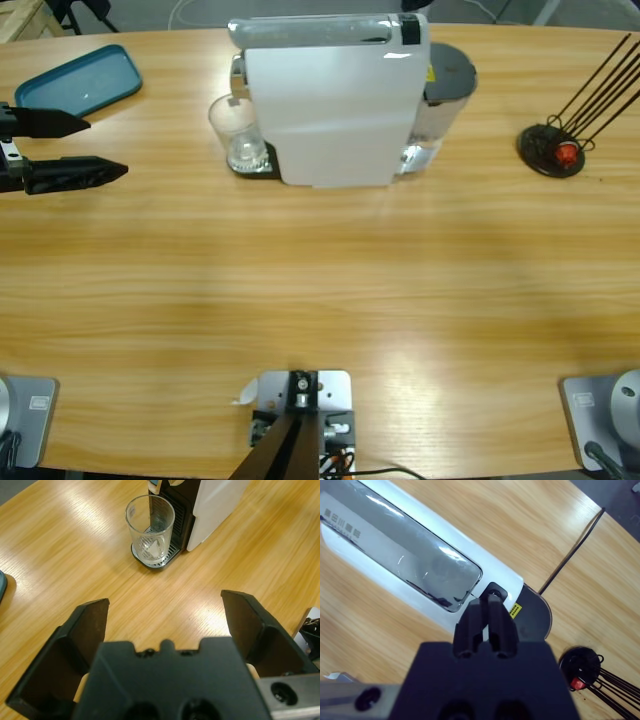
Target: Pour coffee
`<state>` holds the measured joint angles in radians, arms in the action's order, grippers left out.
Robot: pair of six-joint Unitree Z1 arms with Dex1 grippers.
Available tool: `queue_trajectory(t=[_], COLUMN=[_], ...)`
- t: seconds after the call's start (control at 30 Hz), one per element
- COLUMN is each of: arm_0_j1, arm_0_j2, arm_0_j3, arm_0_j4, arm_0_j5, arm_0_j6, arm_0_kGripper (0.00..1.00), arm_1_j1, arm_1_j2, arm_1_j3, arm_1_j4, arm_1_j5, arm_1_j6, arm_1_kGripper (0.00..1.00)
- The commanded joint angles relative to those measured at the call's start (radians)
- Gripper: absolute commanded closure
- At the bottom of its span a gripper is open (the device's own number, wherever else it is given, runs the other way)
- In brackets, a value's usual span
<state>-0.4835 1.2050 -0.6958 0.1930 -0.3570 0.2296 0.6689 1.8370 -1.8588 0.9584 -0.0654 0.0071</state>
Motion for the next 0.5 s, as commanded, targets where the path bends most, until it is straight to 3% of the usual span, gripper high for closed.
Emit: queue_trajectory(t=[0.03, 0.5], arm_0_j1=[-0.009, -0.009], arm_0_j2=[0.014, 0.02], arm_0_j3=[0.016, 0.018], arm_0_j4=[-0.021, -0.023], arm_0_j5=[0.012, 0.012], arm_0_j6=[0.005, 0.005], arm_0_kGripper=[0.032, 0.032], arm_1_j1=[0.001, -0.02], arm_1_j2=[0.057, 0.055], arm_1_j3=[0.044, 0.043], arm_1_j4=[-0.008, -0.017], arm_1_j5=[-0.013, -0.042], arm_1_j6=[-0.002, -0.013], arm_1_kGripper=[1.0, 1.0])
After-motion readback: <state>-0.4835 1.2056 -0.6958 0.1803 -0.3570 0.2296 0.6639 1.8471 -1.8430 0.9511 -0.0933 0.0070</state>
